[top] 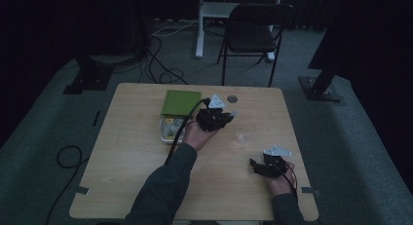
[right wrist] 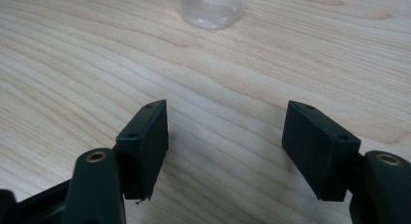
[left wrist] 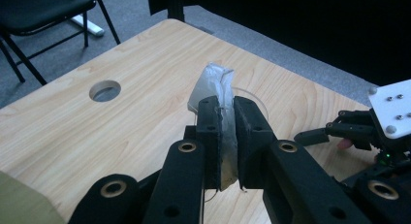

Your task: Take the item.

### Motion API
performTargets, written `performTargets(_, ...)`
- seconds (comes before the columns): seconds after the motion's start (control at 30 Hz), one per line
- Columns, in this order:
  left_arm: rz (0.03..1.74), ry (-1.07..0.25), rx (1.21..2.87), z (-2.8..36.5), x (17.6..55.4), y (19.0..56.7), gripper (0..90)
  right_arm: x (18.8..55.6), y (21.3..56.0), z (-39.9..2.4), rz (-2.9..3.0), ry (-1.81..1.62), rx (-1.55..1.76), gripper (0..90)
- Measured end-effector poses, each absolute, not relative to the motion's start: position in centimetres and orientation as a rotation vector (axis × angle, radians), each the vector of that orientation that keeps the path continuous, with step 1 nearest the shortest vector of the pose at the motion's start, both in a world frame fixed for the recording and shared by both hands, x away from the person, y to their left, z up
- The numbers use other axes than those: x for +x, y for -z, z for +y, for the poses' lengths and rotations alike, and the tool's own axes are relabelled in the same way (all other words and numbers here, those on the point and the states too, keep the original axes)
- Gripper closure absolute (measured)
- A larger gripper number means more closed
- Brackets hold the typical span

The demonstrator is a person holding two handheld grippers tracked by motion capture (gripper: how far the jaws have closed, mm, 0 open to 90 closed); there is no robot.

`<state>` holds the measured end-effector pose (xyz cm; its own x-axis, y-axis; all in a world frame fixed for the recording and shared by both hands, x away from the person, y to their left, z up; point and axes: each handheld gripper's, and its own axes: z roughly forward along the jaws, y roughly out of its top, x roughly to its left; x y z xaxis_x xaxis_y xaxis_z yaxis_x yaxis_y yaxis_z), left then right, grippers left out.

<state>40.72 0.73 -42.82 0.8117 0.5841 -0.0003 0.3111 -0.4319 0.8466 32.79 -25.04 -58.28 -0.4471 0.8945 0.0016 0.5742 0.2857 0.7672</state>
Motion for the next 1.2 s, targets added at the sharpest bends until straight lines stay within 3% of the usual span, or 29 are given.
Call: performTargets(1.2, 0.643, -0.334, 2.096, -4.0, 42.6, 43.6, 82.7, 32.8, 58.3, -25.0, 2.128, -0.994, 1.315, 32.9)
